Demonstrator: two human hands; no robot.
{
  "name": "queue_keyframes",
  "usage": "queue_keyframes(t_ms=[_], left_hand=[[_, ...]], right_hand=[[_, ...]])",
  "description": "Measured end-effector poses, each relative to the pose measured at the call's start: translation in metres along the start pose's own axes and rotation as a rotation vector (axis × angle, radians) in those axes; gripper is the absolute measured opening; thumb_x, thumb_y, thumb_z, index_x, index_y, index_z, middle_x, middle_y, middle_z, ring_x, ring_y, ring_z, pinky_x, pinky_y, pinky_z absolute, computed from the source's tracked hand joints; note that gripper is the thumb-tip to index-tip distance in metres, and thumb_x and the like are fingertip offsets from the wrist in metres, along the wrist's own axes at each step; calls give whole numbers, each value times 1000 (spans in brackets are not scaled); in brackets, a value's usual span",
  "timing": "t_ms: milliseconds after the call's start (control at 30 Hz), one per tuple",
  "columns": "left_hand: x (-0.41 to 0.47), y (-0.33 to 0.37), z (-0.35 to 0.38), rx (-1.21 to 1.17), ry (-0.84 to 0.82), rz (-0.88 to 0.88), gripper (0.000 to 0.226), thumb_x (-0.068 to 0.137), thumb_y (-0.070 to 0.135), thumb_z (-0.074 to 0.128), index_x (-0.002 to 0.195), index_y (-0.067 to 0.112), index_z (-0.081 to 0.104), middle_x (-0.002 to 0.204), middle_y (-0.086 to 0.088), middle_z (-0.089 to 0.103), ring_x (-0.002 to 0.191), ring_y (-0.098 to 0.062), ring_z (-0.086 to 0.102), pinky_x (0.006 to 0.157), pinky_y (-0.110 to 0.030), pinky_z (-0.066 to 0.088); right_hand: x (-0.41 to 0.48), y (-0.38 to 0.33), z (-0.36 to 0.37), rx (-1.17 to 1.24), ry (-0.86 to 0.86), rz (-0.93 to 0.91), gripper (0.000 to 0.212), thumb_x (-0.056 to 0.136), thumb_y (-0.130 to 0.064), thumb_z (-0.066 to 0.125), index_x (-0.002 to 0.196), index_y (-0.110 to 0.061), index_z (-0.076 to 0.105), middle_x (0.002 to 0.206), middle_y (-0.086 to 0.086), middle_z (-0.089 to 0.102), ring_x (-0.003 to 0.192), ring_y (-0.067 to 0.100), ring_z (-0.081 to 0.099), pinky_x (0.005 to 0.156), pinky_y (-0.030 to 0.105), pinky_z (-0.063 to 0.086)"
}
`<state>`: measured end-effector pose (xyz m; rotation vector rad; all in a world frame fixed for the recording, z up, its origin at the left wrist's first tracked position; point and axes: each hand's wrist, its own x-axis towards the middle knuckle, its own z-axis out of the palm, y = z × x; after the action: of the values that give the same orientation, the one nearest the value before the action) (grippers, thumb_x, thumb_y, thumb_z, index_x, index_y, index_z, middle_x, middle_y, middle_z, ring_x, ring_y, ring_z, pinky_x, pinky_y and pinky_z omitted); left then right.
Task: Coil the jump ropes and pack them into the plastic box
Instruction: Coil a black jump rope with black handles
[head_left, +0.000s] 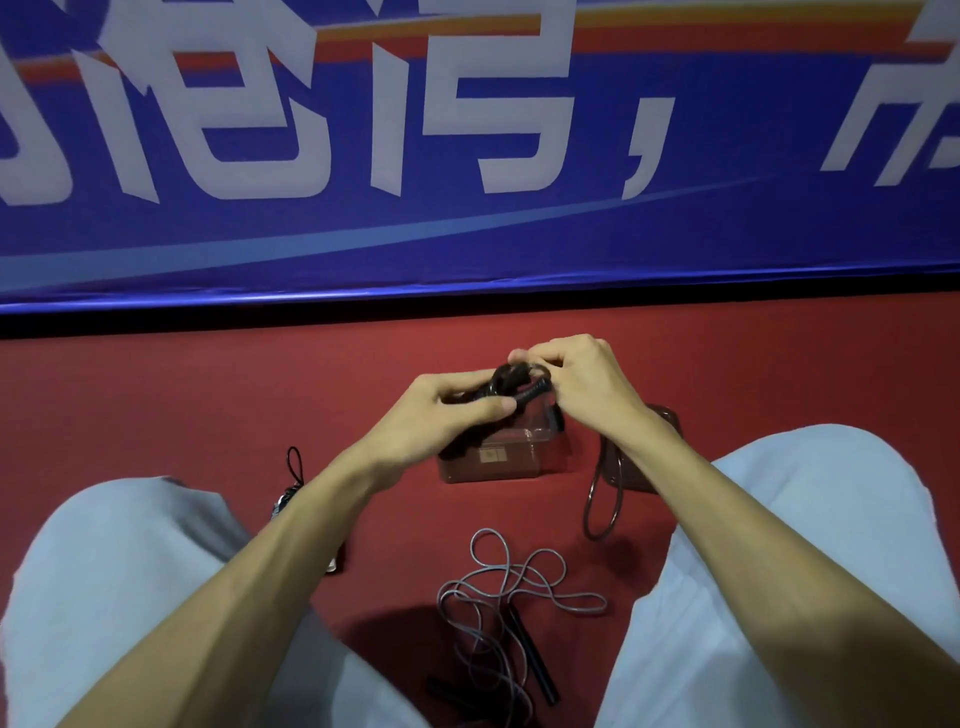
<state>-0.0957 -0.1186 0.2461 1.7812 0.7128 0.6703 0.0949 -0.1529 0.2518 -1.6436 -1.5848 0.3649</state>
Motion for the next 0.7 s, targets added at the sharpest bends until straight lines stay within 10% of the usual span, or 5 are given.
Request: queue_keyframes(t_ms=[133,267,400,567,700], left_hand=[[1,4,-3,-178,124,-44,23,90,25,66,112,26,74,95,4,74,79,-9,65,74,-27,50],[3,-2,-5,-272,186,-75,37,89,31,66,126,38,65,122,3,69,101,-12,62,92,-32,45],[2,2,-5,-352,131,-106,42,85,40,65,126,35,65,118,1,71,90,-11,63,77,-28,47],[2,1,-6,-344,222,-112,36,85,33,70,121,32,69,104,-2,75,72,-12,63,56,-23,47],[5,-3,-9,-335,370,-103,27,86,24,72,111,34,71,75,3,71,53,-11,55,46,-20,43]], right_hand=[[-1,-7,1,-13,-21,-21,44,100,-41,46,60,-33,64,56,-3,35,54,11,29,51,31,23],[-4,-10,6,-48,-183,-4,27,103,-29,43,87,-37,64,69,-18,56,60,-2,48,59,22,35],[-2,-11,13,25,-222,33,25,102,-22,44,88,-6,58,59,-10,46,42,0,42,50,20,30],[-3,-16,10,-1,-195,37,35,101,-25,47,67,-16,49,57,-8,49,38,-1,42,47,20,34],[-5,-15,5,-53,-307,110,26,100,-26,49,89,-9,66,55,-5,53,35,1,43,41,15,38]])
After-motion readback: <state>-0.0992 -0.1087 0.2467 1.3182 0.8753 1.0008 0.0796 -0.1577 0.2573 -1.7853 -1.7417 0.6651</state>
